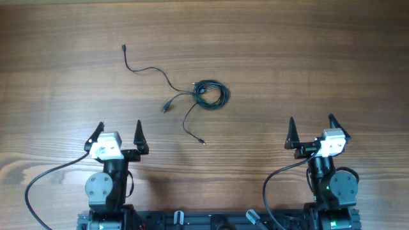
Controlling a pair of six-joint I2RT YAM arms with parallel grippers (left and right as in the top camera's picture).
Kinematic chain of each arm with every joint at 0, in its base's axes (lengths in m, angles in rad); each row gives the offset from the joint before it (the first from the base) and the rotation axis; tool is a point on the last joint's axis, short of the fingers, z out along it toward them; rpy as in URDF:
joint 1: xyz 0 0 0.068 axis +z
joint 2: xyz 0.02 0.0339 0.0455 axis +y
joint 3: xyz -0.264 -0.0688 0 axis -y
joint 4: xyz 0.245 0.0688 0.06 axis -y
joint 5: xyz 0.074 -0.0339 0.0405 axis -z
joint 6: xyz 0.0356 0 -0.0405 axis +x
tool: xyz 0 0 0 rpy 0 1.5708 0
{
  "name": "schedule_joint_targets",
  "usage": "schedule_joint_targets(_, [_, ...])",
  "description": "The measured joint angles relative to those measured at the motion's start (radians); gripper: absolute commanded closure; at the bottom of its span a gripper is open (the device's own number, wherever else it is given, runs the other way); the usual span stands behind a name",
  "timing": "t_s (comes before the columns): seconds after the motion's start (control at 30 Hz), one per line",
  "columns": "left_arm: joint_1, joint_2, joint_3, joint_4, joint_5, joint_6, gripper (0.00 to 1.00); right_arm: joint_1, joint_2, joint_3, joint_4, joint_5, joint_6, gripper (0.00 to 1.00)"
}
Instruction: Untangle cables
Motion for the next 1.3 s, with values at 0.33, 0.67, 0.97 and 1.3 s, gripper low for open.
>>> schedule_joint_targets(0.33, [0.000,0.000,0.000,0.001,0.000,0.000,0.00,0.000,0.000,0.000,0.000,0.000,0.000,0.00])
schedule_joint_targets(0.67, [0.000,0.002,-0.002,0.161,0.008,0.000,0.00,0.000,0.000,0.000,0.000,0.000,0.000,0.00])
schedule_joint_targets(0.97, [0.000,0.000,-0.001,0.486,0.057,-0.003,0.00,0.000,0.000,0.000,0.003,0.000,0.000,0.00])
schedule_joint_targets(1.3, [0.000,0.000,-0.001,0.428,0.069,-0.172,0.00,0.000,0.000,0.000,0.003,0.000,0.000,0.00])
